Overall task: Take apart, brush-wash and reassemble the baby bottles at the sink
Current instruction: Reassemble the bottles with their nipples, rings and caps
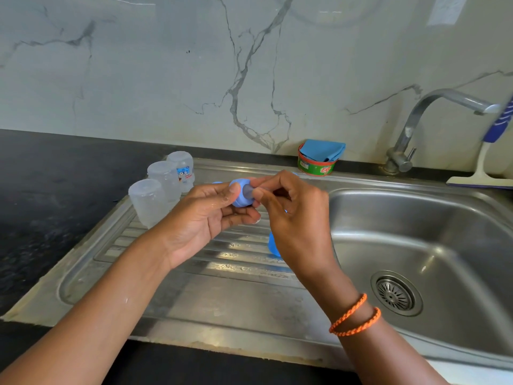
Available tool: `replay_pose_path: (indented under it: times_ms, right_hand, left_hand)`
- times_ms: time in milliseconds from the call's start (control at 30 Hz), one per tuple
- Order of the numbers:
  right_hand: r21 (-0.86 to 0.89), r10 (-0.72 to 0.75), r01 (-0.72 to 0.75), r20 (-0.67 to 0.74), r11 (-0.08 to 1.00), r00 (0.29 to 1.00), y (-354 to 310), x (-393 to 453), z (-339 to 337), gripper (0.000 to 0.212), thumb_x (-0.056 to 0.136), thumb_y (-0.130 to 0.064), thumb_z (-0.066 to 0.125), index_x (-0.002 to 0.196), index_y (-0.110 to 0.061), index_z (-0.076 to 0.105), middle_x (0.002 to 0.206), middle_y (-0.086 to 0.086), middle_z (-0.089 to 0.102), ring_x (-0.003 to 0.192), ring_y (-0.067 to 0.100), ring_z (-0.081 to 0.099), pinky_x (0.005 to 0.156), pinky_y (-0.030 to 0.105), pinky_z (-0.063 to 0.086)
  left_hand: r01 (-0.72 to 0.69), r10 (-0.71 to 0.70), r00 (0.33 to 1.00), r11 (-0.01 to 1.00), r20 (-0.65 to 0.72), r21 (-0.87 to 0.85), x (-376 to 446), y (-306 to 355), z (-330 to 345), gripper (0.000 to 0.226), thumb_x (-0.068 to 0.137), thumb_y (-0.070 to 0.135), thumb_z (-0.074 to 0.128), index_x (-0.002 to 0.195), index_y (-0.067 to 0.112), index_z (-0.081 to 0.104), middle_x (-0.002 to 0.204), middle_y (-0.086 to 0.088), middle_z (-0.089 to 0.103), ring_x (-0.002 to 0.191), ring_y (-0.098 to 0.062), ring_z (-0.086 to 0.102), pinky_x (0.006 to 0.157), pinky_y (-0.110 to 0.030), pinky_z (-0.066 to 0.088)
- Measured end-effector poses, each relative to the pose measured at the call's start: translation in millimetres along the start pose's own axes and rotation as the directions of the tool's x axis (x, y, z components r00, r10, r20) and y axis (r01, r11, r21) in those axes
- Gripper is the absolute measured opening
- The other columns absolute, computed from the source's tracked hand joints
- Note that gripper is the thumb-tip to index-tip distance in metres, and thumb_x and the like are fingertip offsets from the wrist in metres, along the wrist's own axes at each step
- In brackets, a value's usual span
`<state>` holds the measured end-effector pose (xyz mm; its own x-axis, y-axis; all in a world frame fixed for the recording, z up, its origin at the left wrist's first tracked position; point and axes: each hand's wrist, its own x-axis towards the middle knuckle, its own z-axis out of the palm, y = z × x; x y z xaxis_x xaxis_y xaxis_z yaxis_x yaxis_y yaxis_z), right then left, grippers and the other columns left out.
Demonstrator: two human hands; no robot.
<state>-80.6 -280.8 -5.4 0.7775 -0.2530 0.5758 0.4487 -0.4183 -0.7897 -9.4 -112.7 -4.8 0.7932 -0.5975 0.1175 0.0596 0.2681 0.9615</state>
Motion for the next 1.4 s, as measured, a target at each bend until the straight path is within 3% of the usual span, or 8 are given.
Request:
replay_pose_path:
  times_ms: [167, 333, 567, 767, 967, 1100, 1233, 1400]
  right_hand:
    - [0.162, 0.074, -0.081, 0.049, 0.983, 0.996, 0, 4, -7, 0.011, 0.098, 0.002, 0.069, 0.087, 0.0, 0.072, 0.096, 0.003, 0.081, 0.092, 0.022, 0.078, 0.087, 0.046, 0.063]
    - [0.372, 0.202, -0.243, 0.146, 0.896, 0.968, -6, 5, -9, 0.009, 0.097, 0.007, 0.066, 0.095, 0.015, 0.068, 0.101, 0.013, 0.081, 0.095, 0.025, 0.079, 0.084, 0.029, 0.061]
    - [-0.135, -0.053, 0.058, 0.036, 0.989, 0.998, -9, -1, 8, 0.018, 0.107, -0.012, 0.064, 0.089, -0.015, 0.061, 0.092, -0.012, 0.073, 0.087, 0.009, 0.07, 0.081, 0.036, 0.056]
    - [-0.042, -0.011, 0.013, 0.057, 0.999, 0.998, -8, 4, 2, 0.017, 0.104, -0.006, 0.064, 0.088, -0.006, 0.058, 0.102, 0.0, 0.077, 0.099, 0.011, 0.072, 0.082, 0.03, 0.058]
    - [0.093, 0.09, -0.097, 0.072, 0.991, 0.993, -1, 11, -11, 0.013, 0.099, -0.002, 0.069, 0.088, 0.003, 0.064, 0.099, 0.0, 0.081, 0.096, 0.019, 0.077, 0.089, 0.048, 0.062]
    - [0.05, 0.006, -0.009, 0.059, 0.999, 0.998, -6, 8, -7, 0.005, 0.095, -0.003, 0.074, 0.096, -0.006, 0.07, 0.095, -0.003, 0.078, 0.096, 0.015, 0.075, 0.086, 0.035, 0.061]
    - [0.036, -0.054, 0.05, 0.096, 0.998, 0.994, -7, 5, -2, 0.029, 0.094, 0.002, 0.075, 0.12, -0.01, 0.072, 0.108, -0.001, 0.074, 0.105, 0.016, 0.071, 0.089, 0.025, 0.06]
    - [-0.083, -0.102, 0.112, 0.116, 0.99, 0.988, -6, 6, -1, 0.023, 0.089, 0.001, 0.078, 0.109, -0.012, 0.078, 0.1, -0.003, 0.074, 0.096, 0.015, 0.072, 0.084, 0.032, 0.061]
  left_hand:
    - [0.007, -0.007, 0.999, 1.0, 0.048, 0.001, -2, 4, -7, 0.033, 0.104, 0.016, 0.052, 0.122, -0.001, 0.074, 0.116, -0.024, 0.069, 0.107, -0.033, 0.068, 0.095, -0.04, 0.059]
    - [0.025, -0.024, 0.998, 1.0, 0.056, -0.005, -3, 5, -12, 0.038, 0.101, 0.017, 0.052, 0.127, -0.005, 0.069, 0.118, -0.024, 0.069, 0.105, -0.033, 0.069, 0.091, -0.038, 0.059]
    - [-0.048, 0.042, 0.995, 0.997, -0.093, -0.063, 3, -2, 10, 0.03, 0.101, 0.023, 0.056, 0.112, 0.007, 0.078, 0.105, -0.017, 0.075, 0.086, -0.022, 0.074, 0.079, -0.03, 0.062]
    - [-0.052, 0.047, 0.992, 0.998, -0.114, -0.039, 3, -2, 6, 0.033, 0.103, 0.023, 0.056, 0.115, 0.0, 0.075, 0.106, -0.021, 0.073, 0.087, -0.026, 0.072, 0.083, -0.034, 0.062]
    - [-0.017, 0.019, 0.999, 0.998, -0.038, 0.055, 1, -2, -2, 0.037, 0.102, 0.019, 0.055, 0.127, -0.005, 0.068, 0.114, -0.025, 0.071, 0.097, -0.033, 0.07, 0.092, -0.038, 0.06]
    - [-0.01, 0.011, 0.998, 1.0, -0.058, 0.026, 2, -1, 2, 0.031, 0.101, 0.023, 0.057, 0.117, 0.004, 0.076, 0.109, -0.022, 0.074, 0.088, -0.029, 0.073, 0.087, -0.035, 0.062]
    - [0.004, -0.004, 0.999, 1.0, -0.051, -0.012, 1, 3, 1, 0.034, 0.102, 0.025, 0.056, 0.124, 0.003, 0.071, 0.109, -0.022, 0.074, 0.09, -0.03, 0.074, 0.085, -0.036, 0.062]
    - [0.065, -0.065, 0.998, 0.997, -0.009, -0.041, -3, 5, -4, 0.042, 0.103, 0.022, 0.056, 0.134, -0.005, 0.062, 0.126, -0.029, 0.068, 0.106, -0.036, 0.071, 0.091, -0.042, 0.061]
